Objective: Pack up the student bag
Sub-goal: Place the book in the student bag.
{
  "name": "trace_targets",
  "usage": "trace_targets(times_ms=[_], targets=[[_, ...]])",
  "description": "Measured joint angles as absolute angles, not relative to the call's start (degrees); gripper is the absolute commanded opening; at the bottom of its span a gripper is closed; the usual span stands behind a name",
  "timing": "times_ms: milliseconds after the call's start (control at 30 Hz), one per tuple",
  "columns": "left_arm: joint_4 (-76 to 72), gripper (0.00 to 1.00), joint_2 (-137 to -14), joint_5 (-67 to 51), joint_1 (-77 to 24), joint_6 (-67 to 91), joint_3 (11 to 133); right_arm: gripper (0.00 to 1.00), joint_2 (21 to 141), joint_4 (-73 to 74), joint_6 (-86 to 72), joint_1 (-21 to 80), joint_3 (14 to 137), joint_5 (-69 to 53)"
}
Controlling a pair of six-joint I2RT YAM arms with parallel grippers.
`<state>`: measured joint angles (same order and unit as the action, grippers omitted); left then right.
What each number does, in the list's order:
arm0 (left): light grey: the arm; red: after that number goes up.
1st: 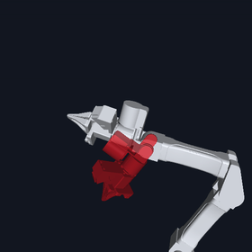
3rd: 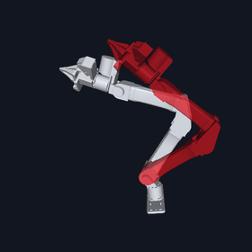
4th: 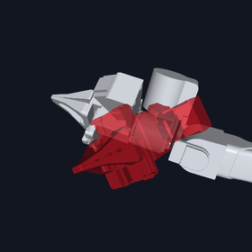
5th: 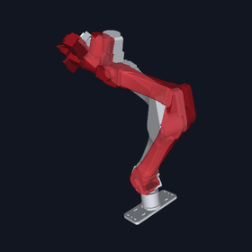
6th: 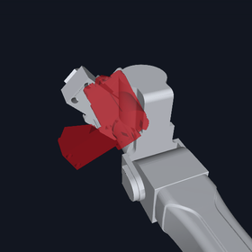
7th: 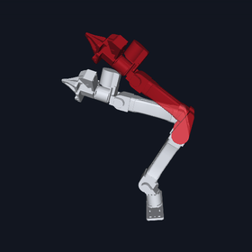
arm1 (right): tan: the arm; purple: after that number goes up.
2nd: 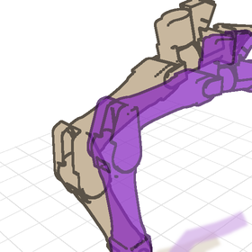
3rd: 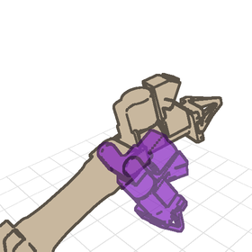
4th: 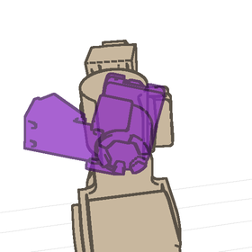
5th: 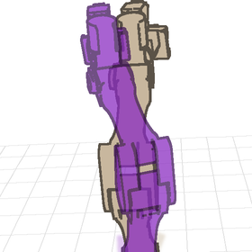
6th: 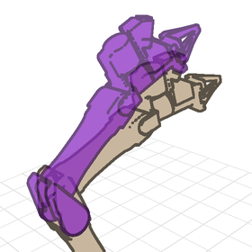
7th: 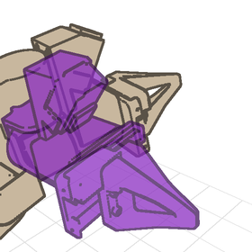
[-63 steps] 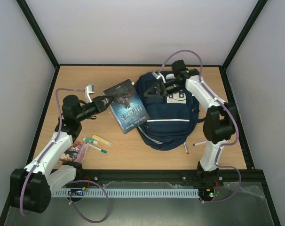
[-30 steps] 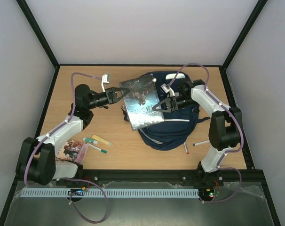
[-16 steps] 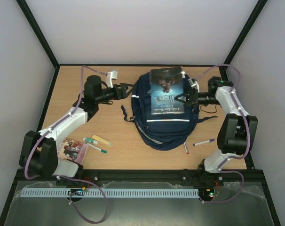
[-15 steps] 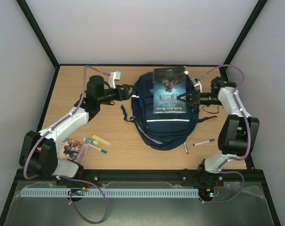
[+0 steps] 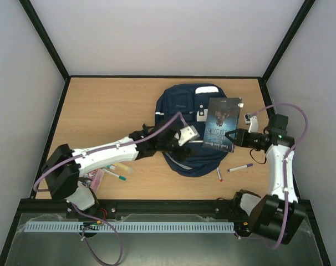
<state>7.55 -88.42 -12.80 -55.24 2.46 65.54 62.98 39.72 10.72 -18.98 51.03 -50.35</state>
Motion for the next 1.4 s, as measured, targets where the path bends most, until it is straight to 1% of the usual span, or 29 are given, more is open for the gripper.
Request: trace_targets(times_ms=[100, 267, 400, 633, 667, 767, 800, 1067, 1100, 1167, 1200, 1267, 1300, 1333, 1400], targets=[[9.74, 0.65, -91.77, -11.70, -58.46, -1.19, 65.67, 0.01, 57.78, 36.82, 8.10, -19.00, 49.04, -44.51], [11.97, 0.65, -96.25, -7.77, -61.49, -5.19, 65.84, 0.01, 52.14, 32.21, 5.89, -19.00, 46.96, -39.20], [12.86, 0.67, -98.98, -4.21, -63.64, -7.18, 66.48, 0.01, 51.09, 30.59, 5.23, -19.00, 46.06, -37.08], [13.21, 0.64, -104.73, 3.07, -66.02, -8.91, 69.82, 0.01, 50.87, 29.93, 4.60, -19.00, 45.45, -36.05], [13.23, 0.63, -105.38, 4.16, -66.15, -9.08, 70.04, 0.01, 50.70, 29.89, 4.56, -19.00, 45.36, -35.94], [13.23, 0.52, -106.48, 6.46, -66.28, -9.47, 70.37, 0.01, 50.41, 29.76, 4.47, -19.00, 45.30, -35.75], [13.26, 0.51, -106.72, 7.35, -66.32, -9.72, 70.54, 0.01, 50.33, 29.67, 4.47, -19.00, 45.23, -35.64], [14.37, 0.55, -110.32, 11.14, -66.96, -11.20, 73.56, 0.01, 49.60, 29.61, 4.47, -19.00, 45.06, -35.16], [14.57, 0.53, -110.83, 11.38, -67.00, -11.31, 73.91, 0.01, 49.58, 29.61, 4.45, -19.00, 45.04, -35.07], [14.74, 0.46, -111.92, 11.90, -67.13, -11.44, 74.70, 0.01, 49.56, 29.58, 4.47, -19.00, 44.99, -34.92], [14.74, 0.40, -112.27, 12.14, -67.20, -11.49, 75.05, 0.01, 49.56, 29.56, 4.47, -19.00, 44.91, -34.85], [14.72, 0.25, -112.62, 12.51, -67.22, -11.51, 75.57, 0.01, 49.56, 29.56, 4.45, -19.00, 44.75, -34.63], [14.72, 0.20, -112.64, 12.62, -67.22, -11.55, 75.61, 0.01, 49.56, 29.56, 4.45, -19.00, 44.71, -34.57], [14.83, 0.15, -112.66, 12.99, -67.22, -11.77, 75.88, 0.01, 49.56, 29.54, 4.43, -19.00, 44.64, -34.50], [14.98, 0.09, -112.79, 14.17, -67.20, -11.73, 76.62, 0.01, 49.56, 29.26, 4.43, -19.00, 44.45, -34.44]])
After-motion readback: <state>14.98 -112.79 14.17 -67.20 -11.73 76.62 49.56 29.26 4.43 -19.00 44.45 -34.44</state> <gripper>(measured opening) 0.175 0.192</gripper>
